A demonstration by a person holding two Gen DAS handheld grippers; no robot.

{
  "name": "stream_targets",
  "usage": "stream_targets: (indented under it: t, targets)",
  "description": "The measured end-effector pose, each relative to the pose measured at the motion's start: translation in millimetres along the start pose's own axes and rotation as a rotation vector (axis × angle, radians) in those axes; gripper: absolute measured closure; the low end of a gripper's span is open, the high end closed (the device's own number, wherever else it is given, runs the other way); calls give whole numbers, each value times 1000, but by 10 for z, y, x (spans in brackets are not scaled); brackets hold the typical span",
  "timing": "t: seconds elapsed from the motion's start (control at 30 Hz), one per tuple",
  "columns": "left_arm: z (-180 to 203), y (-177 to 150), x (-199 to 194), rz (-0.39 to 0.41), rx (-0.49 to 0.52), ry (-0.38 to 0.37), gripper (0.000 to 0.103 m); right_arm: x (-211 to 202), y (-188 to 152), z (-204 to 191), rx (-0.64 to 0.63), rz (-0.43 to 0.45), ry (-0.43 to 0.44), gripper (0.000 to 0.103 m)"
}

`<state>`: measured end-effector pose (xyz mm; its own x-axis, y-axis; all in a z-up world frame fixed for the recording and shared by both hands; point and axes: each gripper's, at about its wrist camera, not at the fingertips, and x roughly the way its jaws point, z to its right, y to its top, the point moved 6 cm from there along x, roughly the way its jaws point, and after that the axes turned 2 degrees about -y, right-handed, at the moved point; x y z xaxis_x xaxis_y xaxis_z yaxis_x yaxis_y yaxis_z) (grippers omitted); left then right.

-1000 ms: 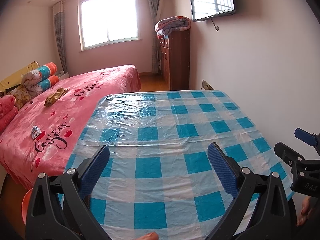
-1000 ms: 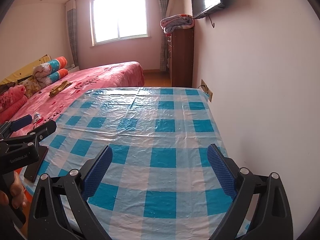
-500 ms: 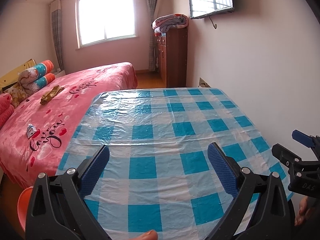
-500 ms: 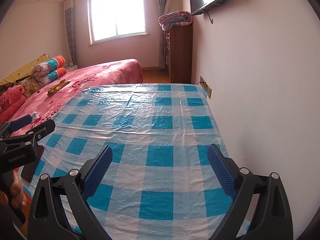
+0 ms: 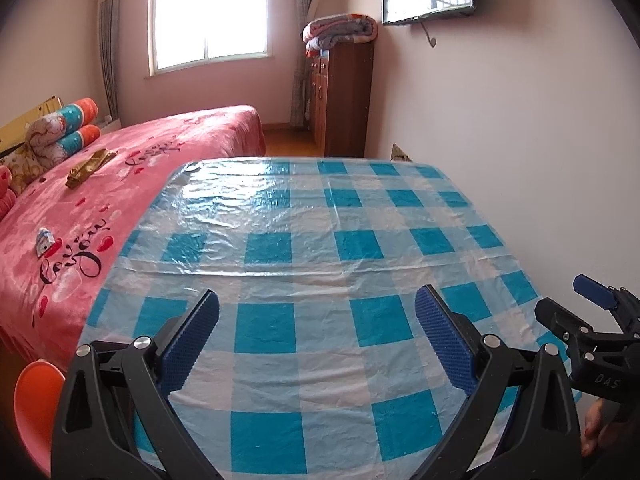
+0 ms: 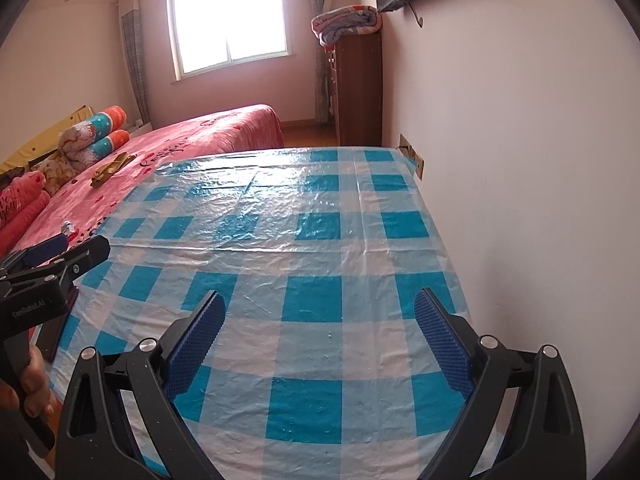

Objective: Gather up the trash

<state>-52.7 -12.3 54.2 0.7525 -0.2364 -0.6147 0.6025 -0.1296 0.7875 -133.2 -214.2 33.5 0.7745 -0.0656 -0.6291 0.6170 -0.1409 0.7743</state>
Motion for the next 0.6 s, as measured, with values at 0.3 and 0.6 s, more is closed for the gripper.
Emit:
stream_targets:
  t: [0.3, 0.6]
  targets:
    - [46, -232, 601, -155, 7, 63, 4, 500, -140, 47, 6, -98, -21, 9]
    - [100, -345, 1087, -259, -10, 86, 4, 943, -144, 89, 11, -177, -38, 9]
